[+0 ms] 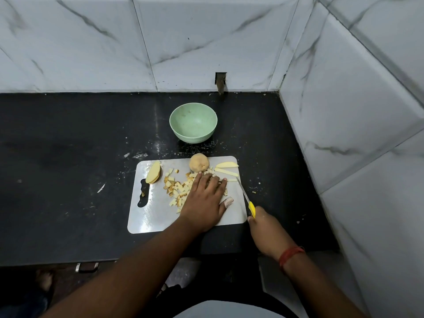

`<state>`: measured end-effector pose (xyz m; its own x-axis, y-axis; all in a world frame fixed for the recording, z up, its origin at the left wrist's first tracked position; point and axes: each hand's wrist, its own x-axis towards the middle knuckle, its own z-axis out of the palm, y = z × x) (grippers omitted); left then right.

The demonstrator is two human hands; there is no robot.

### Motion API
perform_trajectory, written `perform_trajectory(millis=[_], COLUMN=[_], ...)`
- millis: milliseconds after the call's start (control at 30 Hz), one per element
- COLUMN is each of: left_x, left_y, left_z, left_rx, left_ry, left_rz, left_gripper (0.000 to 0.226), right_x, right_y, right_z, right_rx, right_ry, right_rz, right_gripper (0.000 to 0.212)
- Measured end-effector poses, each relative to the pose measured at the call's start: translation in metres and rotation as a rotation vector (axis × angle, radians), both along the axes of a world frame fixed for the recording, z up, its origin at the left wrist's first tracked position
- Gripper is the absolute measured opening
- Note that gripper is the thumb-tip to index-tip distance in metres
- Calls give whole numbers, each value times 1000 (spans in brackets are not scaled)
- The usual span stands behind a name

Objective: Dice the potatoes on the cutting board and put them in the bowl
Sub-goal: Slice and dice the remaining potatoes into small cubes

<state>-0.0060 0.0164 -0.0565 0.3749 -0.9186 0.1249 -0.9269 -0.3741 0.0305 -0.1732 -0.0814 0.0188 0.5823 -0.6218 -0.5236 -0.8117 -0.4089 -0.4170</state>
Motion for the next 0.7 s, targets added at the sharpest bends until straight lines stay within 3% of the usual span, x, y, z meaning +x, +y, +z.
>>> perform_trajectory(millis=[267, 400, 700], left_x=[0, 0, 1], left_y=[0, 0, 2], left_z=[-2, -2, -5], left_rx=[-29, -36, -61], left_ry=[4, 13, 27], left_rz=[-22, -21, -26], left_gripper=[67, 67, 65], right_x=[15, 4, 21], right_y=[-1, 2, 2], right_z=[-10, -9, -8], right_rx=[14, -7, 14], right_ry=[123, 67, 90], right_rz=[6, 20, 34], right_gripper=[19, 8, 16])
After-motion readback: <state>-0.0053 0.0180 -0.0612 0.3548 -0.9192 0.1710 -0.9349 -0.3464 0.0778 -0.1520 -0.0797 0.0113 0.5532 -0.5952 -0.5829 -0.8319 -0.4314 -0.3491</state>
